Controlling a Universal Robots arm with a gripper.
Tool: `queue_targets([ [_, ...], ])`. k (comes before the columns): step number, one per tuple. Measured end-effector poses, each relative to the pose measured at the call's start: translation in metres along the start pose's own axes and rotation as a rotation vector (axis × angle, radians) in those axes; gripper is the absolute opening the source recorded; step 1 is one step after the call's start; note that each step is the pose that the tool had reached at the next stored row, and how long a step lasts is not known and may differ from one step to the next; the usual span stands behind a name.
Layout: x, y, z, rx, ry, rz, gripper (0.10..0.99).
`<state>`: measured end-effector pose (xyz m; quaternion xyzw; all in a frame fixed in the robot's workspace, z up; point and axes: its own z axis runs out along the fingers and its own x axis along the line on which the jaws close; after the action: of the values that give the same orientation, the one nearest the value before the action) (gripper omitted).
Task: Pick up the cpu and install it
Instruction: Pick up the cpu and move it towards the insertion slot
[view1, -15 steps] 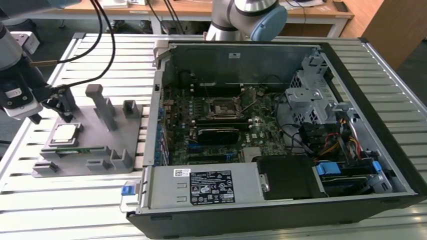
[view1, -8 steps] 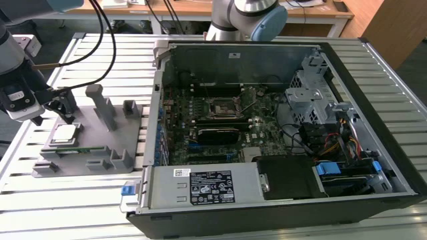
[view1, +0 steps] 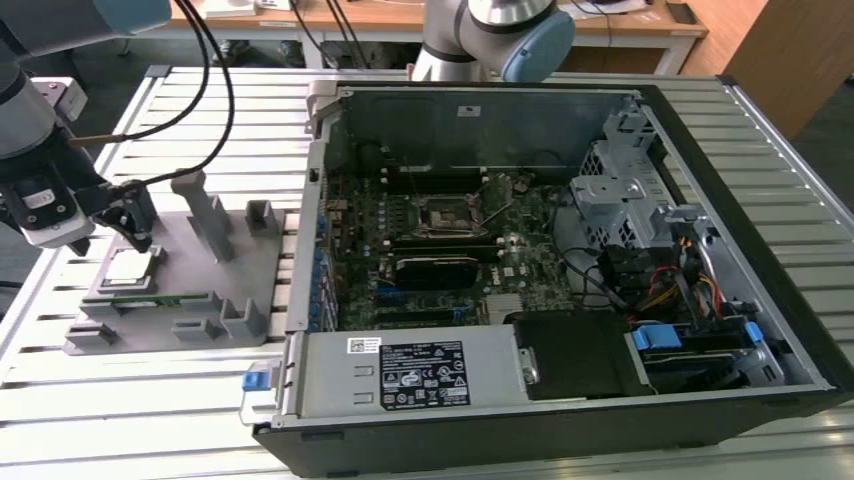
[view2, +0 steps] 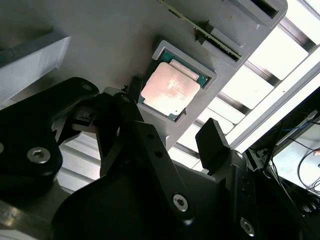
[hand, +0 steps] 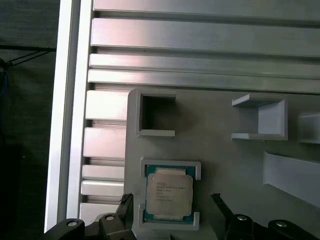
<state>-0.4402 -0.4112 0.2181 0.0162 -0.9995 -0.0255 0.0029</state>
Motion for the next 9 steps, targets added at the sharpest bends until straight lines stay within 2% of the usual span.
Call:
queue_targets([
  [9,0.0000,-0.0011,0.0096,0.000,-0.0047,0.000,0.706],
])
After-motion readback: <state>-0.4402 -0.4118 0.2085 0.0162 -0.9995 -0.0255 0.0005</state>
